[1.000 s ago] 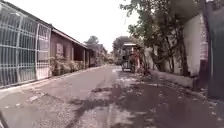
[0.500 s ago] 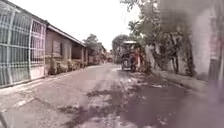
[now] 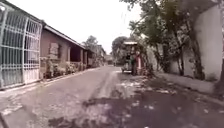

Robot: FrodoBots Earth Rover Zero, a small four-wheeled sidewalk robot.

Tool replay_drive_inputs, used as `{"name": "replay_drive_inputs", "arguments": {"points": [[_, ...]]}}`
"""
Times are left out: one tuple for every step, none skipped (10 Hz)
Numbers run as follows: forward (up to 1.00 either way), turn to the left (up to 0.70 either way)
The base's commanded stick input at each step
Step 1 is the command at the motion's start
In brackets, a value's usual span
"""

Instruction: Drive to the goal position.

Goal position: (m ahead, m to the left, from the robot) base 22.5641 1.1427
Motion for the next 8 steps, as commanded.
{"name": "replay_drive_inputs", "arguments": {"points": [[0.70, 0.01], [0.70, 0.01], [0.70, 0.01], [0.70, 0.01], [0.70, 0.01], [0.70, 0.01], [0.70, 0.01], [0.70, 0.01]]}}
